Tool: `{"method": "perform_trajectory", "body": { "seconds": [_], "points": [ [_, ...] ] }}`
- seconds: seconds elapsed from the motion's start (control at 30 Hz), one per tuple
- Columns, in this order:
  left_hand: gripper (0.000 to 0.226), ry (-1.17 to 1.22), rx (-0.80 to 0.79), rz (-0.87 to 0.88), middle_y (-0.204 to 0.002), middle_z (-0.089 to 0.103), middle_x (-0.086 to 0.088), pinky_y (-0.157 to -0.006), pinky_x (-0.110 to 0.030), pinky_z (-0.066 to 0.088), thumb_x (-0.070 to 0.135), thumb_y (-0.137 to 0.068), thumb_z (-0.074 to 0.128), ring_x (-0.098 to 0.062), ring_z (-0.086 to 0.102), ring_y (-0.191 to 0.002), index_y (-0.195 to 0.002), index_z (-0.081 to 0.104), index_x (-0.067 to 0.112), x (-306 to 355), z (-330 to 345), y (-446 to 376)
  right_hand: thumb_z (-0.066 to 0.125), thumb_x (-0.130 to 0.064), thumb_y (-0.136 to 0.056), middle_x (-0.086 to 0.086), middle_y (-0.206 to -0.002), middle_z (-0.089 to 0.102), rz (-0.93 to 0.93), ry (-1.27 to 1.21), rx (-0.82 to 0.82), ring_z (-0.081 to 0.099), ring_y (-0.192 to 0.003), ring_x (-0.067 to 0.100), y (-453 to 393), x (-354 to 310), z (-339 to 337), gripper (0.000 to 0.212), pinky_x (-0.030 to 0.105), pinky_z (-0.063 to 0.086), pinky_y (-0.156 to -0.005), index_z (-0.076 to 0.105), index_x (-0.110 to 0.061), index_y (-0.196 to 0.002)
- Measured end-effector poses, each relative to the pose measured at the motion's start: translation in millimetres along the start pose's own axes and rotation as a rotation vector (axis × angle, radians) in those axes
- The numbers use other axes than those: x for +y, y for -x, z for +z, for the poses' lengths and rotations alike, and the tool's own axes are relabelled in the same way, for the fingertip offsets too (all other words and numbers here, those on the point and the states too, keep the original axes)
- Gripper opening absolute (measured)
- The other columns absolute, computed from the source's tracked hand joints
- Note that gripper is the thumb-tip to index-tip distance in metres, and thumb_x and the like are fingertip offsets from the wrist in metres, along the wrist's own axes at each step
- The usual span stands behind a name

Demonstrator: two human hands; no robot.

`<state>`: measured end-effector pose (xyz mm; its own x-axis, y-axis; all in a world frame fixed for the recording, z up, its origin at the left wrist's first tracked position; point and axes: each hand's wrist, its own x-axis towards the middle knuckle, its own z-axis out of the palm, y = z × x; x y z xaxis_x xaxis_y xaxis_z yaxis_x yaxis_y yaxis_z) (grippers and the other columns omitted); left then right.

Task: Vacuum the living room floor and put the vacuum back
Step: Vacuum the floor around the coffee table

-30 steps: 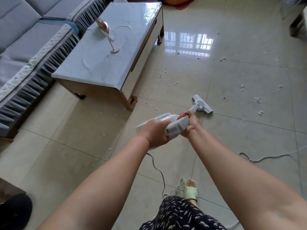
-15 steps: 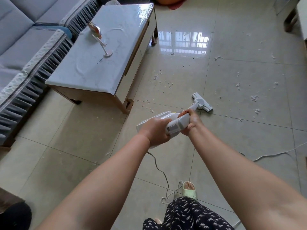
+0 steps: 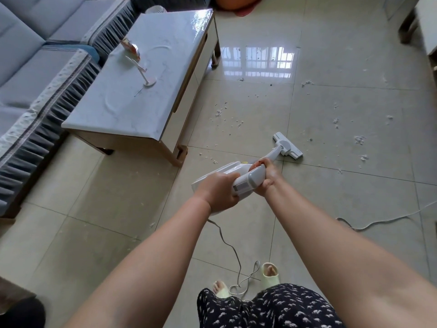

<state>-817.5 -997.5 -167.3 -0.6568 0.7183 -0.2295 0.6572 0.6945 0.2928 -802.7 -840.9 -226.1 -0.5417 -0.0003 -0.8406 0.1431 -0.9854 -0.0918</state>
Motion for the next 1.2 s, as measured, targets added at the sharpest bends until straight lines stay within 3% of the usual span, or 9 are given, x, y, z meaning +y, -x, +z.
{"method": "perform_trajectory", "body": {
  "seconds": [0.1,0.23,0.3,0.4,0.53,0.63,0.73,0.9,1.2],
  "points": [
    [0.023,0.014,-0.007,0.007,-0.096,0.066,-0.005,-0.063,-0.028,0.04,0.031,-0.082,0.063,-0.029,0.06,-0.084,-0.102,0.058,0.022,-4.1,3.8,-8.3,0.058,-0.006,-0.072,-0.004,-0.045,0.051,-0.003,-0.027,-0.014,0.049,-0.033,0.007,-5.5,-1.9,-0.2,0.009,0.017,0.045,-0.038,0.052,-0.013,-0.071],
    [0.021,0.042,0.002,0.052,-0.095,0.067,-0.006,-0.062,-0.026,0.035,0.032,-0.083,0.063,-0.028,0.059,-0.082,-0.101,0.058,0.023,-13.2,13.6,-21.5,0.061,-0.005,-0.059,-0.005,-0.046,0.052,-0.033,-0.112,-0.034,0.049,-0.036,0.005,-16.5,-4.3,-2.2,0.031,0.015,0.046,-0.041,0.055,-0.012,-0.089],
    [0.022,0.053,0.009,0.068,-0.096,0.068,-0.007,-0.062,-0.027,0.037,0.03,-0.083,0.063,-0.029,0.061,-0.084,-0.102,0.059,0.022,-18.3,15.8,-25.5,0.061,-0.005,-0.06,-0.004,-0.047,0.053,-0.052,-0.123,-0.028,0.05,-0.037,0.005,-19.4,-4.3,0.9,0.032,0.016,0.047,-0.041,0.057,-0.012,-0.092],
    [0.021,0.072,0.009,0.091,-0.097,0.068,-0.007,-0.063,-0.027,0.038,0.029,-0.083,0.062,-0.029,0.061,-0.085,-0.103,0.059,0.022,-29.0,12.9,-31.4,0.061,-0.01,-0.075,-0.002,-0.052,0.058,-0.07,-0.109,0.024,0.055,-0.039,0.007,-20.6,-1.8,11.6,0.009,0.016,0.049,-0.043,0.059,-0.009,-0.084],
    [0.023,0.077,-0.005,0.126,-0.099,0.068,-0.005,-0.066,-0.027,0.042,0.031,-0.084,0.062,-0.028,0.062,-0.088,-0.106,0.059,0.025,-48.8,0.9,-42.8,0.061,-0.025,-0.085,0.002,-0.058,0.065,-0.088,-0.072,0.096,0.06,-0.043,0.01,-18.2,2.7,34.9,0.021,0.018,0.054,-0.051,0.063,-0.009,-0.1],
    [0.029,0.067,-0.004,0.148,-0.102,0.068,-0.004,-0.067,-0.027,0.041,0.036,-0.085,0.06,-0.028,0.062,-0.09,-0.113,0.057,0.029,-63.5,-8.4,-51.7,0.064,-0.028,-0.084,0.004,-0.058,0.067,-0.053,0.055,0.137,0.063,-0.043,0.015,-9.9,9.6,55.1,0.021,0.026,0.056,-0.047,0.066,-0.007,-0.084],
    [0.034,0.019,-0.003,0.195,-0.107,0.068,-0.004,-0.07,-0.028,0.044,0.038,-0.085,0.061,-0.029,0.062,-0.094,-0.118,0.055,0.032,-78.8,-12.7,-55.8,0.07,-0.018,-0.08,0.005,-0.063,0.069,-0.003,0.2,0.254,0.066,-0.049,0.015,-1.9,15.3,70.4,0.011,0.027,0.057,-0.054,0.067,-0.008,-0.077],
    [0.023,-0.04,-0.062,0.271,-0.1,0.068,-0.003,-0.069,-0.03,0.049,0.03,-0.083,0.059,-0.029,0.063,-0.09,-0.105,0.058,0.03,-89.3,-19.4,-61.6,0.057,-0.012,-0.085,-0.007,-0.037,0.052,-0.088,0.309,0.381,0.051,-0.035,0.005,-5.4,26.0,77.8,0.027,0.016,0.045,-0.049,0.051,-0.017,-0.059],
    [0.024,-0.116,-0.079,0.363,-0.099,0.068,-0.006,-0.069,-0.031,0.047,0.023,-0.081,0.057,-0.031,0.063,-0.089,-0.105,0.057,0.023,-74.8,-24.5,-88.1,0.052,-0.012,-0.082,-0.009,-0.037,0.048,-0.144,0.292,0.426,0.05,-0.052,0.007,-12.3,8.6,78.1,0.025,0.021,0.043,-0.052,0.046,-0.018,-0.058]
  ]
}}
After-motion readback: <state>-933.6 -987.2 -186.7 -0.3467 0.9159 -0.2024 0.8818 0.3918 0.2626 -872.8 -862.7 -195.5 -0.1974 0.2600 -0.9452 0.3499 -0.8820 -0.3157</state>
